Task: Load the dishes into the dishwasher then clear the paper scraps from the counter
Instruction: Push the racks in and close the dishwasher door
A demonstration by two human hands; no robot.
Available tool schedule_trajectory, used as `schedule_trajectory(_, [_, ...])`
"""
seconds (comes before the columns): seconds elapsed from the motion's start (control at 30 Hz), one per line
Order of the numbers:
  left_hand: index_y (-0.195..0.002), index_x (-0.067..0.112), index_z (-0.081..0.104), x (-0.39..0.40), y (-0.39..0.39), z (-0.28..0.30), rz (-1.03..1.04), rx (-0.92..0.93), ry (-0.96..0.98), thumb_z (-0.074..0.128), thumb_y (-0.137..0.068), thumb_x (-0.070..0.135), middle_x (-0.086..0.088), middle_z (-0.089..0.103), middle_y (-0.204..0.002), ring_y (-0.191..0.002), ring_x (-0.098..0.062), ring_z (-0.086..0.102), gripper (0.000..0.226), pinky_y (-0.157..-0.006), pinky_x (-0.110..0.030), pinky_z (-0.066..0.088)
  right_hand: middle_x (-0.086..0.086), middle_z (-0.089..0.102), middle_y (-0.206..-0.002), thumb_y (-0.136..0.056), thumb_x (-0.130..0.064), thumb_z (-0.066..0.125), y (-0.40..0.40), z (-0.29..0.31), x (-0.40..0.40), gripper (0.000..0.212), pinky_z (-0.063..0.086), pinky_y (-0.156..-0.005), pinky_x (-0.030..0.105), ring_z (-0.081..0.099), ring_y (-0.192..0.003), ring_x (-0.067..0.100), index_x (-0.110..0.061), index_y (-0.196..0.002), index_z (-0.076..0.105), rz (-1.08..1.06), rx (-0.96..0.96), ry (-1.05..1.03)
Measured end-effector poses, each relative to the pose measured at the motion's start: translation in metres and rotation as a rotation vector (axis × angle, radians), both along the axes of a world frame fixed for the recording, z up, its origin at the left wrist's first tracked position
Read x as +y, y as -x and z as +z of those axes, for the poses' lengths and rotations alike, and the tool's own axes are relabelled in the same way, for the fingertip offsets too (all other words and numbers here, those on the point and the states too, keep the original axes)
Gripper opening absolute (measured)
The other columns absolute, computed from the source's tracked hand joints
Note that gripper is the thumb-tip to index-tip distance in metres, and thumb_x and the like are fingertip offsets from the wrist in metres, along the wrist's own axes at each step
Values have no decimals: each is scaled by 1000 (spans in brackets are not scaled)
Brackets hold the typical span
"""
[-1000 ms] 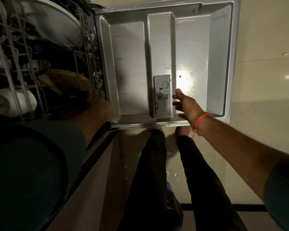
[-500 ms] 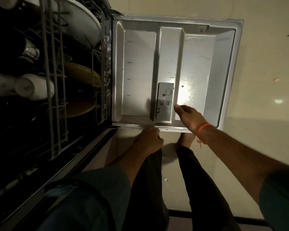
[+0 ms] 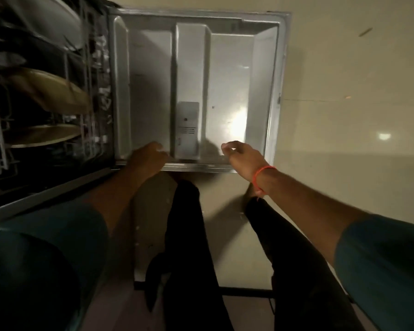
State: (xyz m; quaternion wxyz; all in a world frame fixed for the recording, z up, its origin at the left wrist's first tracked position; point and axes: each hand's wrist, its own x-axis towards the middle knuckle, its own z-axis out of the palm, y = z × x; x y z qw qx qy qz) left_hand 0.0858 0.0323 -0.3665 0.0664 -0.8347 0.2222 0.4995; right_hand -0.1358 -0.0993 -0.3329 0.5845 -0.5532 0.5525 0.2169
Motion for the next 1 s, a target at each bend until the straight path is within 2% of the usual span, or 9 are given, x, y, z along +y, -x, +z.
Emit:
schedule_trajectory(0.13, [-131, 16, 58, -11, 108, 31, 85, 128, 77, 59, -101, 27, -5, 62, -127, -116, -25, 58, 32, -98, -35, 46, 8, 62, -136, -101, -52, 46, 59, 24, -18, 48, 40, -100, 30, 57, -125, 28, -27, -140, 55, 51, 28, 30])
schedule_trajectory(0.3, [-154, 18, 40, -32, 236, 78, 48, 320, 134, 55, -103, 29, -7, 47, -153, -139, -25, 47, 54, -114, -36, 37, 10, 64, -133, -100, -51, 49, 100, 39, -34, 51, 43, -103, 32, 59, -122, 29, -25, -144, 51, 7, 73, 79])
schedule_trajectory(0.43, [-149, 36, 36, -36, 294, 89, 31, 459, 212, 59, -93, 39, -1, 49, -150, -121, -26, 62, 60, -100, -47, 55, 9, 70, -122, -99, -52, 49, 103, 26, -31, 50, 43, -90, 28, 66, -109, 26, -28, -142, 52, -6, 108, 68])
schedule_trajectory(0.5, [-148, 40, 32, -30, 298, 74, 24, 504, 214, 58, -89, 43, 0, 45, -153, -113, -30, 65, 64, -93, -50, 58, 10, 70, -122, -99, -53, 48, 99, 18, -29, 51, 43, -90, 29, 64, -113, 27, -28, -143, 51, 43, 135, 78])
schedule_trajectory(0.6, [-148, 30, 38, -26, 272, 62, 94, 473, 150, 58, -94, 40, -4, 56, -140, -110, -26, 66, 58, -92, -47, 58, 9, 62, -136, -100, -52, 48, 86, 6, -23, 51, 38, -87, 27, 58, -121, 28, -27, -145, 50, 110, 178, 76])
schedule_trajectory(0.67, [-148, 23, 41, -20, 249, 50, 190, 377, 90, 56, -93, 43, -8, 56, -137, -115, -29, 63, 60, -98, -47, 54, 10, 59, -141, -101, -50, 47, 75, 5, -20, 51, 37, -94, 28, 54, -128, 30, -25, -145, 50, 172, 188, 87])
schedule_trajectory(0.77, [-140, 29, 33, -7, 208, 33, 352, 190, -15, 48, -76, 52, -9, 51, -143, -125, -36, 58, 69, -105, -49, 49, 13, 59, -140, -102, -48, 47, 50, 10, -21, 49, 40, -100, 31, 54, -129, 32, -25, -145, 49, 267, 164, 112])
schedule_trajectory(0.9, [-133, 21, 55, 7, 170, -7, 299, 212, -32, 29, -72, 51, -11, 50, -144, -127, -34, 54, 73, -98, -41, 46, 11, 57, -142, -103, -45, 47, 20, 19, -29, 48, 39, -109, 34, 53, -130, 30, -24, -147, 48, 339, 102, 158])
schedule_trajectory(1.0, [-145, 22, 50, 0, 156, 18, 367, 195, 27, 31, -75, 53, -9, 50, -147, -131, -30, 51, 78, -107, -39, 44, 10, 57, -142, -103, -46, 46, 2, 23, -34, 49, 39, -108, 34, 54, -129, 30, -24, -147, 48, 369, 77, 172])
